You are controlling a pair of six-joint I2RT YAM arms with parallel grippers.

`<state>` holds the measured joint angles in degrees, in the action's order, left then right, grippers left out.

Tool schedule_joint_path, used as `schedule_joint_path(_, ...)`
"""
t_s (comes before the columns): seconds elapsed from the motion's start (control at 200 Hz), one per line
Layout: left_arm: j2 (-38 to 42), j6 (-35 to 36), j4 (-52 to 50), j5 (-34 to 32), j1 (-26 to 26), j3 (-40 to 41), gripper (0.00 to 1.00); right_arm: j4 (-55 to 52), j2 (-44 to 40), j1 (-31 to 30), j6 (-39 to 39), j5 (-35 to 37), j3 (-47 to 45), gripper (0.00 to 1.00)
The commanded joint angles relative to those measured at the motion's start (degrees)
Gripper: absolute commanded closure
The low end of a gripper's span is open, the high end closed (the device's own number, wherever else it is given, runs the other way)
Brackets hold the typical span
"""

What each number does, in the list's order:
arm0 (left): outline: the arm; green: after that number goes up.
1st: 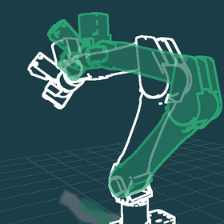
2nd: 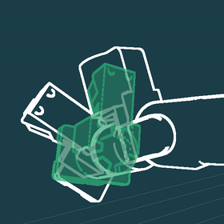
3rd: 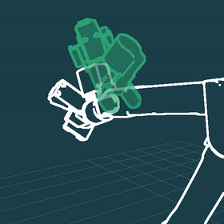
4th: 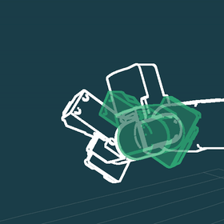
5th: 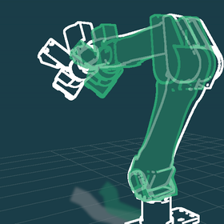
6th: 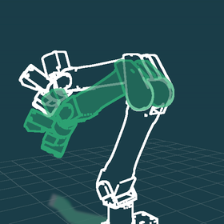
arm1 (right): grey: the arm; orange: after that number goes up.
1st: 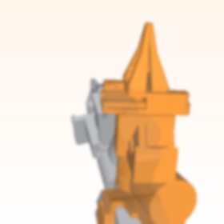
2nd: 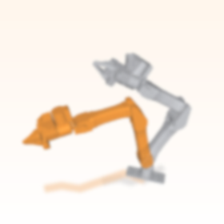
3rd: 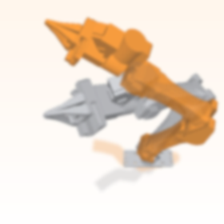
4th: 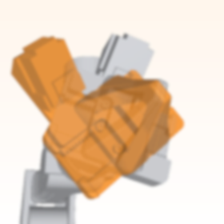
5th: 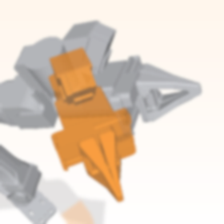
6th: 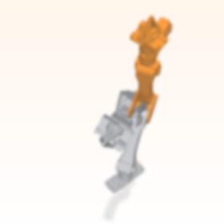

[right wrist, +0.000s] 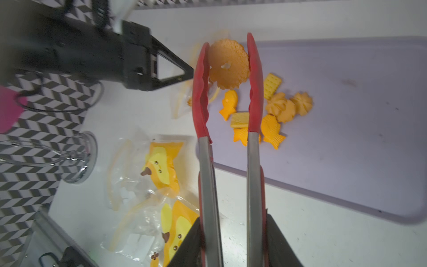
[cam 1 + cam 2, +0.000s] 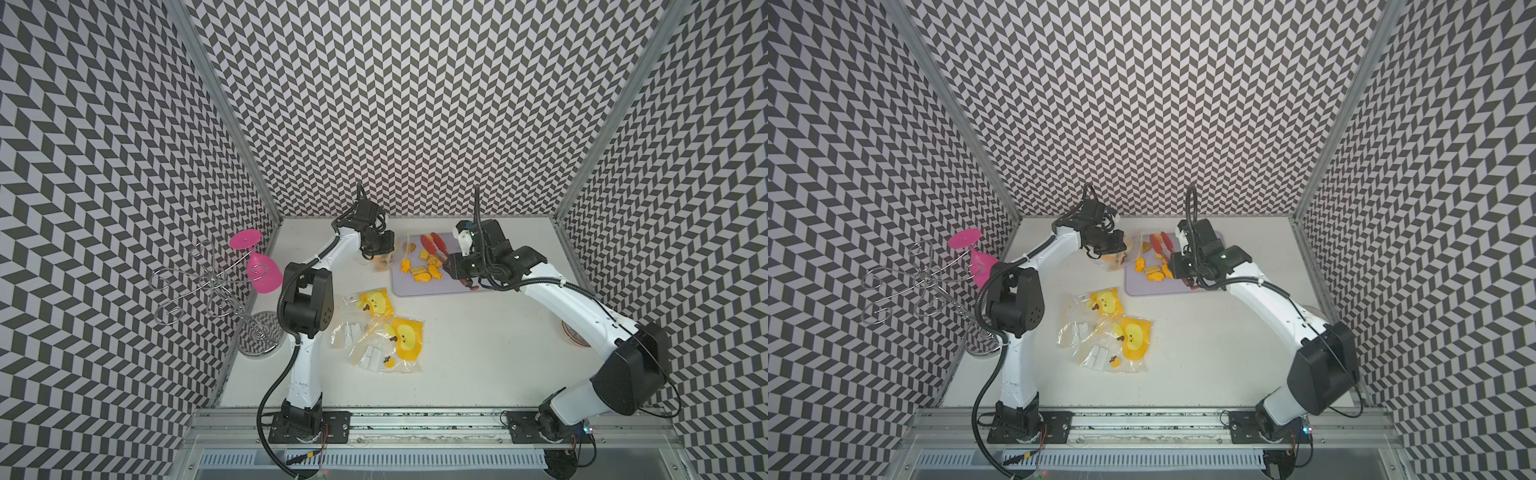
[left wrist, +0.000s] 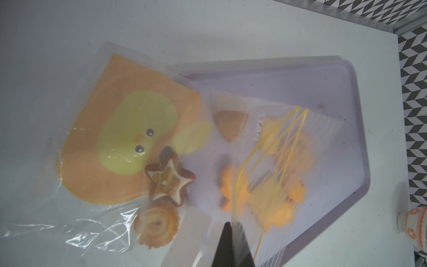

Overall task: Put the cookies into a resealable bag to prevent moisture
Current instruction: Place the cookie in the ziploc bag.

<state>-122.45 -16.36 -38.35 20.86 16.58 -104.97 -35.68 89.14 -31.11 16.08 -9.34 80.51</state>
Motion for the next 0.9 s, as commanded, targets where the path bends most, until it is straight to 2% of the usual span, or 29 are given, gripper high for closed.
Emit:
schedule_joint_path(0.0, 1.5, 0.2, 0.5, 0.4, 0.0, -0.3, 1.00, 6.4, 3.9, -1.4, -1.0, -4.7, 3.7, 0.62)
schedule_joint_path(0.28, 1.6, 0.2, 0.5, 0.7, 0.0, -0.3, 1.00, 4.5, 12.9, -2.2, -1.3, -5.0, 8.9, 0.64)
schedule_joint_path(0.576, 1.8, 0.2, 0.5, 0.5, 0.0, -0.2, 1.00, 5.4, 16.0, -2.1, -0.5, -3.2, 9.5, 0.64)
schedule_joint_path(0.756, 1.8, 0.2, 0.5, 0.6, 0.0, -0.3, 1.00, 5.2, 15.9, -2.1, -0.1, -2.4, 9.8, 0.51)
schedule_joint_path(0.896, 1.8, 0.2, 0.5, 0.6, 0.0, -0.3, 1.00, 4.8, 15.0, -2.1, -0.4, -1.7, 9.8, 0.49)
